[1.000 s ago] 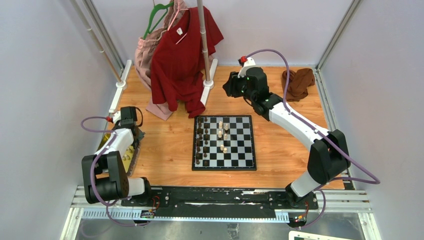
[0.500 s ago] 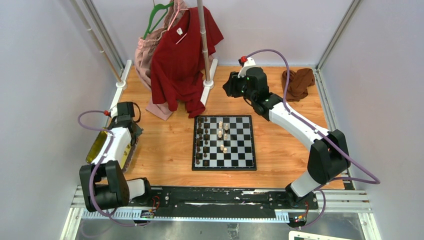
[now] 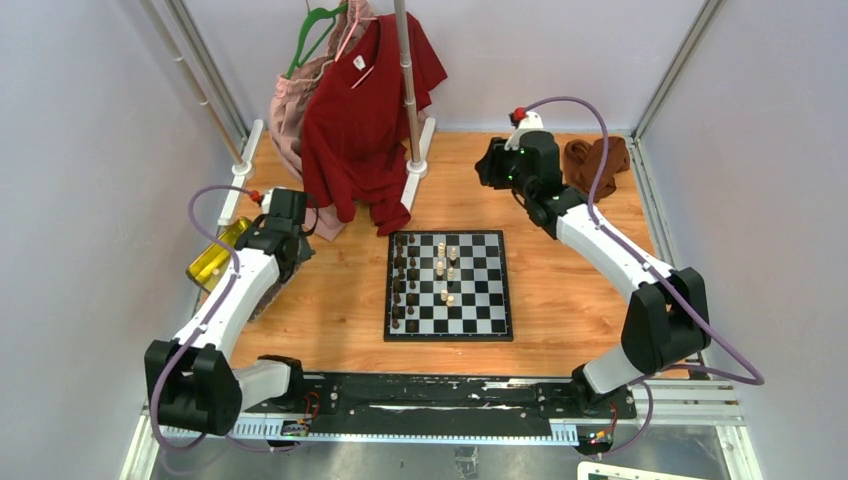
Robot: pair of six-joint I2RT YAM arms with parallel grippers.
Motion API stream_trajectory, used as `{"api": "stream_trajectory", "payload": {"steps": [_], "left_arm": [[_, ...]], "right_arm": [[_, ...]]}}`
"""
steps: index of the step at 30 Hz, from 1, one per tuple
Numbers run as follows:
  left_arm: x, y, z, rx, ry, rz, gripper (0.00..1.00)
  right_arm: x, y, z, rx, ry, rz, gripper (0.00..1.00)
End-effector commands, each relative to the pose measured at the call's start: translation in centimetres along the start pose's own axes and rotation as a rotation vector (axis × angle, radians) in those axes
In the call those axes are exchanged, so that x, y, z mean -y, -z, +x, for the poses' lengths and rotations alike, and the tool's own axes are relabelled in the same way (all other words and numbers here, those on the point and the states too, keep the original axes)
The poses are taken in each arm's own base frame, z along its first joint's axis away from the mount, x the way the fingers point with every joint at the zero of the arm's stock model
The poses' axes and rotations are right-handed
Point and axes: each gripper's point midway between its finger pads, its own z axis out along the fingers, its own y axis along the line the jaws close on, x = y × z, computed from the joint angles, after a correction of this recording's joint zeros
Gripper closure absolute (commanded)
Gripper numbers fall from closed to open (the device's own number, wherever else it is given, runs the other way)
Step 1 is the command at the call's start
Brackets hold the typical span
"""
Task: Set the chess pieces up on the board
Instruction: Place the storage box at the center of the board.
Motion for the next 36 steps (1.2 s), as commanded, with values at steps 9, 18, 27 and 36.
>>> {"api": "stream_trajectory", "payload": {"steps": [9, 18, 27, 36], "left_arm": [[6.9, 6.3, 1.1, 0.056, -0.363, 0.121, 1.0], [13.3, 9.8, 5.0, 0.044, -0.66, 0.204, 1.0], [19.4, 12.6, 7.4, 0.064, -0.807, 0.317, 1.0], [26.5, 16.6, 8.9, 0.107, -0.962, 0.472, 1.0]], "right_arm": [[9.9, 2.0, -1.5, 0.049, -0.085, 0.22, 0.59], [13.0, 3.1, -1.0, 0.048, -0.119, 0.286, 0.6], [15.4, 5.3, -1.0, 0.052, -0.149, 0.354, 0.6], [19.7, 9.2, -0.8, 0.052, -0.213, 0.557, 0.57]]}}
